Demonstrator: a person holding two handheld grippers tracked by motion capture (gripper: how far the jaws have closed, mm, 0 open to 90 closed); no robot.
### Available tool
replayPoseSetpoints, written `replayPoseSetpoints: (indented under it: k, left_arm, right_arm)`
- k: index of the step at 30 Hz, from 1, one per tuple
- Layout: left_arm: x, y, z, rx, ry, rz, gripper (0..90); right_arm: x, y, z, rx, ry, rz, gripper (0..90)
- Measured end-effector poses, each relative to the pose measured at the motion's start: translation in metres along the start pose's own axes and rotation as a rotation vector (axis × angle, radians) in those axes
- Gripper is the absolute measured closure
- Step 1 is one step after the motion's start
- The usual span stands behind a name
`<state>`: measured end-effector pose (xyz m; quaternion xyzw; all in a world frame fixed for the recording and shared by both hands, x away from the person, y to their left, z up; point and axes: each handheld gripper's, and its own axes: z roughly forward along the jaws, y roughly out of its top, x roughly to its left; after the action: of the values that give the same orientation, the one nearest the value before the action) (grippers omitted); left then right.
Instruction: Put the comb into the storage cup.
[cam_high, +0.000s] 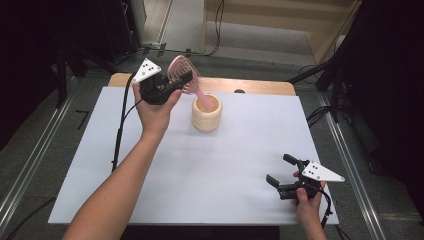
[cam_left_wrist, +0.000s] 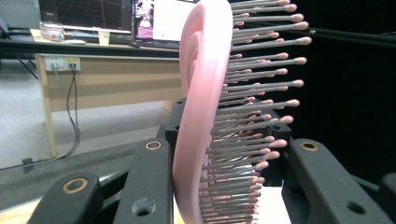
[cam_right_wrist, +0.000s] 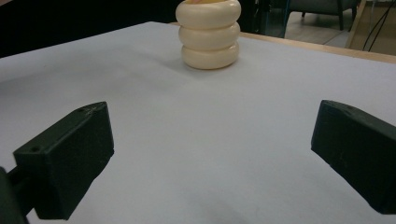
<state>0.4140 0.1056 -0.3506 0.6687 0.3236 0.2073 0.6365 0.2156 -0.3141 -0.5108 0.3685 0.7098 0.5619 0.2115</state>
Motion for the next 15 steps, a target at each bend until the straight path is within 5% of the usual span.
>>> replayPoseSetpoints:
  k: [15]
  left_arm:
    - [0.005, -0.018, 0.012, 0.042, 0.025, 0.016, 64.7]
  right_arm:
    - [0.000, 0.000, 0.001, 0.001, -0.001, 0.003, 0.0]
